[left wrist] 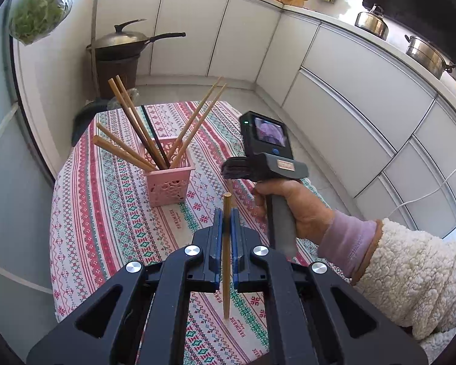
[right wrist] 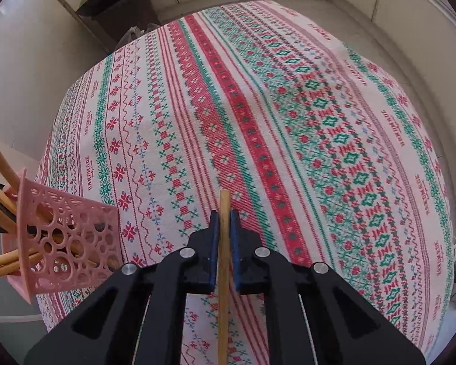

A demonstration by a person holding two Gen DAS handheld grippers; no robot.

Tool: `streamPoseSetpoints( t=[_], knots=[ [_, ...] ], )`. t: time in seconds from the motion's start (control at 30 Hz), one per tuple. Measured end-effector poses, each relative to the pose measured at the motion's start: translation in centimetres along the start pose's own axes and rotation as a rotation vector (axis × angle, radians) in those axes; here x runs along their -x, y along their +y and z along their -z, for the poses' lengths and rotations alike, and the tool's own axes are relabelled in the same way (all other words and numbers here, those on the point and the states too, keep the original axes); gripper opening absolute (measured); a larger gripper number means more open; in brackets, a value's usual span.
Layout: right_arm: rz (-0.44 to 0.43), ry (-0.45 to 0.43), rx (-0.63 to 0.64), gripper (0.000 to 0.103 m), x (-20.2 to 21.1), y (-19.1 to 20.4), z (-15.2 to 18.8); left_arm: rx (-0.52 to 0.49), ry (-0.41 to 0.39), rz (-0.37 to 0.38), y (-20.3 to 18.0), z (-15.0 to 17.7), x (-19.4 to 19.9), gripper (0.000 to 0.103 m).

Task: Organize utensils
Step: 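Close and lift the left tool's chopstick while the right grasps the last one, then carry both held chopsticks over the pink holder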

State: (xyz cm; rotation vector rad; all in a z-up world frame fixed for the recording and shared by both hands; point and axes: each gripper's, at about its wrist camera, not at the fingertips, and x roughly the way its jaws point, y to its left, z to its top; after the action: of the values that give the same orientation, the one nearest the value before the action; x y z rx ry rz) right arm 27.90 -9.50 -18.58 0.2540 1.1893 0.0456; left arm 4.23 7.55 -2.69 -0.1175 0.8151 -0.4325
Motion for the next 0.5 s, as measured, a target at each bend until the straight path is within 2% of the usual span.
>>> streamPoseSetpoints(
  t=[0.07, 0.27, 0.5],
  knots=[
    [0.011, -0.039, -0.002, 0.008, 1.4, -1.1, 0.3, 0.001, -0.01, -0.004, -0.2, -0.1, 0.2, 0.004],
    [-0.028, -0.144, -0.055, 0.007, 7.5, -5.0, 1.4, 0.012, -0.036, -0.023, -0.5, -0.4, 0.7, 0.004],
    [-0.129, -0.275, -0.062, 0.007, 15.4, -6.6, 3.1, 0.029, -0.067, -0.052, -0.7, -0.6, 1.1, 0.004]
  ],
)
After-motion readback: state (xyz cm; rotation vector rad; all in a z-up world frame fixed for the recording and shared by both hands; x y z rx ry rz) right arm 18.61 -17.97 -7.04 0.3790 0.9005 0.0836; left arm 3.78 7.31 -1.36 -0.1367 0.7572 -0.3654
